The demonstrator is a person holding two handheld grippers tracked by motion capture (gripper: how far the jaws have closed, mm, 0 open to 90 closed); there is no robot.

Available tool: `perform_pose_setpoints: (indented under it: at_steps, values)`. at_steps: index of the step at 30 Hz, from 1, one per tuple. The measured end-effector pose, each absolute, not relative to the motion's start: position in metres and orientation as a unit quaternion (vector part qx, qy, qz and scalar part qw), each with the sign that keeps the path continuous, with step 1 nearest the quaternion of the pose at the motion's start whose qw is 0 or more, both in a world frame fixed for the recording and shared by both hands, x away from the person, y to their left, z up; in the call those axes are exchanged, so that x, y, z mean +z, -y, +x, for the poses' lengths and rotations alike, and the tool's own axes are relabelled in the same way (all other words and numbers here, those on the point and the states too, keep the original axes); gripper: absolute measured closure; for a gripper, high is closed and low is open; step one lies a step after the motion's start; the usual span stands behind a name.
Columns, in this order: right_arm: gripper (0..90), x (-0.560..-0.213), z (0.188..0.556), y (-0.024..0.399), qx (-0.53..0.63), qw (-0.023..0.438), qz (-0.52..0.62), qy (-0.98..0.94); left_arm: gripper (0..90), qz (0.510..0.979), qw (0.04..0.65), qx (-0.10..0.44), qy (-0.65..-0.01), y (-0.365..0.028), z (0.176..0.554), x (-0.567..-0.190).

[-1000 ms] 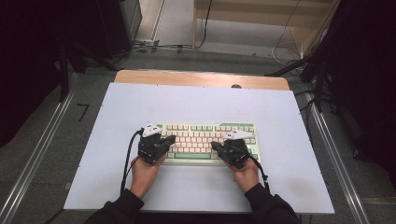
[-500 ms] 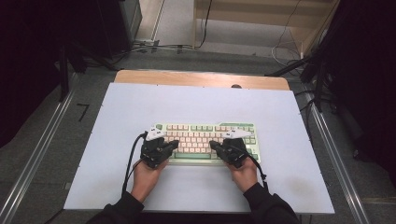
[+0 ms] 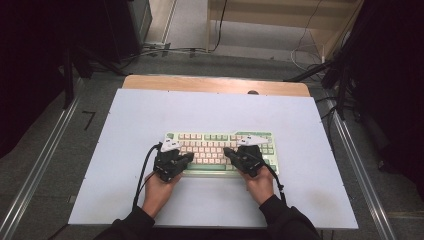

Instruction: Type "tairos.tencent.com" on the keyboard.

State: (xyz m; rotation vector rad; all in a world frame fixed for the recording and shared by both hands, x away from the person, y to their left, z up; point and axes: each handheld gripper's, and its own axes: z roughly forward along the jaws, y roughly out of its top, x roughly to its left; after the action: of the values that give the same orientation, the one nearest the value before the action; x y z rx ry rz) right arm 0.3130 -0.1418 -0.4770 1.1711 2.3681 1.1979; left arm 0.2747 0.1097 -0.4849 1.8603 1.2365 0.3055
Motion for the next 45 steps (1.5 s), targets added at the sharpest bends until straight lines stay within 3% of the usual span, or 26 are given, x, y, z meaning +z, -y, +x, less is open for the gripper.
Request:
perform_pose_setpoints:
  at_steps: [18,34,45]
  values:
    - [87.3,-0.477,0.316,0.138,0.410,0.119,0.402,-0.810,90.0,0.760,0.410,0.125,-0.489,-0.103,0.277,-0.492]
    - [87.3,-0.479,0.320,0.137,0.409,0.121,0.405,-0.809,90.0,0.700,0.456,0.161,-0.526,-0.132,0.280,-0.480]
    - [87.3,-0.481,0.324,0.133,0.405,0.127,0.410,-0.807,90.0,0.697,0.452,0.163,-0.533,-0.137,0.283,-0.481]
